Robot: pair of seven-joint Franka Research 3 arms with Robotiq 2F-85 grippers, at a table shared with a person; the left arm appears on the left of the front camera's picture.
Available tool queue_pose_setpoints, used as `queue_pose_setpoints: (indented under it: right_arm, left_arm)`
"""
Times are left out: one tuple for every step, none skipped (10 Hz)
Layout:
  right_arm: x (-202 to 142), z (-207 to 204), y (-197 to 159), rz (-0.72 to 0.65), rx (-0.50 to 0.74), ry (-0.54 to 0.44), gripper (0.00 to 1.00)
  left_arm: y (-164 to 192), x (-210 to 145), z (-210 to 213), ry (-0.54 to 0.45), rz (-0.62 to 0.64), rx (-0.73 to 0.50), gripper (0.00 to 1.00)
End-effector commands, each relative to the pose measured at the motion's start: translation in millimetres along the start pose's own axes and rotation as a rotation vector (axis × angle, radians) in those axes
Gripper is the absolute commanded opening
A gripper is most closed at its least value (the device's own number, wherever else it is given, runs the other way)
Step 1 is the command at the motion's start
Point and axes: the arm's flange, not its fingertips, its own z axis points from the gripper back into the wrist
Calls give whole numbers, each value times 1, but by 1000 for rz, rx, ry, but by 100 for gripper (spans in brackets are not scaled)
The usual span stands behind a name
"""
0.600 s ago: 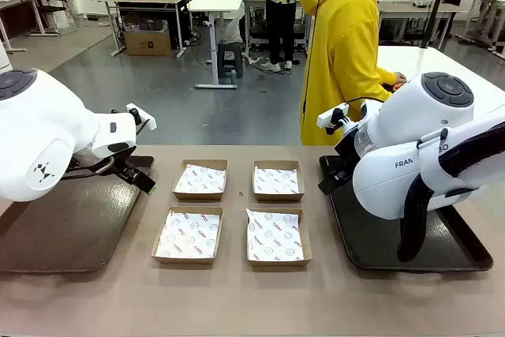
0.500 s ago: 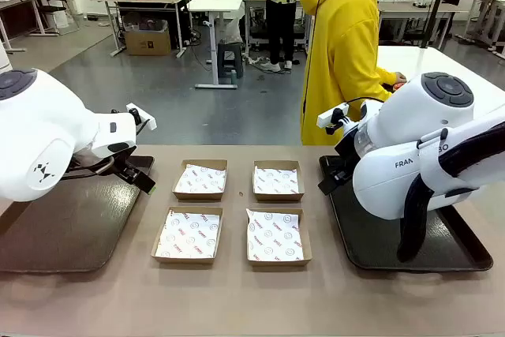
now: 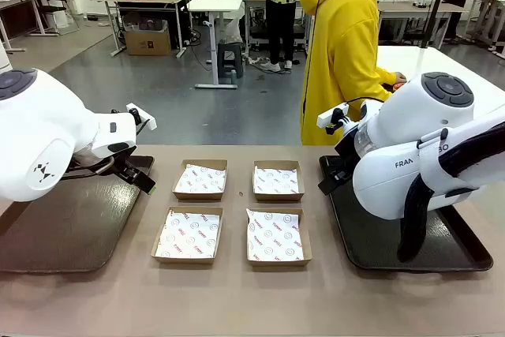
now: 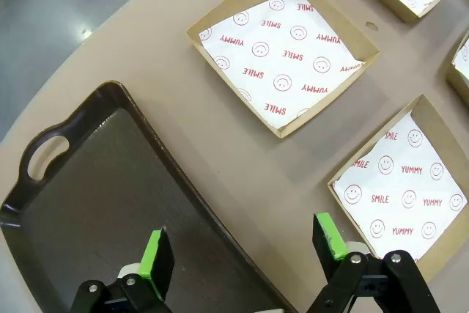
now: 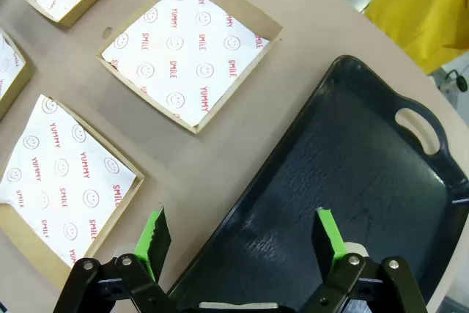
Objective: Individually package the donuts and arrange them on the tray.
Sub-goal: Pick up one Paper togo box.
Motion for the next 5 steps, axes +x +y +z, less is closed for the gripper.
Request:
queue_pose_setpoints:
  right_arm:
    - [0, 0, 0, 0, 0, 0, 100]
    - [0, 0, 0, 0, 0, 0, 100]
    - [0, 0, 0, 0, 0, 0, 100]
    - [0, 0, 0, 0, 0, 0, 100]
    - [0, 0, 0, 0, 0, 0, 100]
  left_arm:
    - [0, 0, 0, 0, 0, 0, 100]
    - [0, 0, 0, 0, 0, 0, 100]
    - [0, 0, 0, 0, 0, 0, 100]
    - [0, 0, 0, 0, 0, 0, 100]
    - [0, 0, 0, 0, 0, 0, 100]
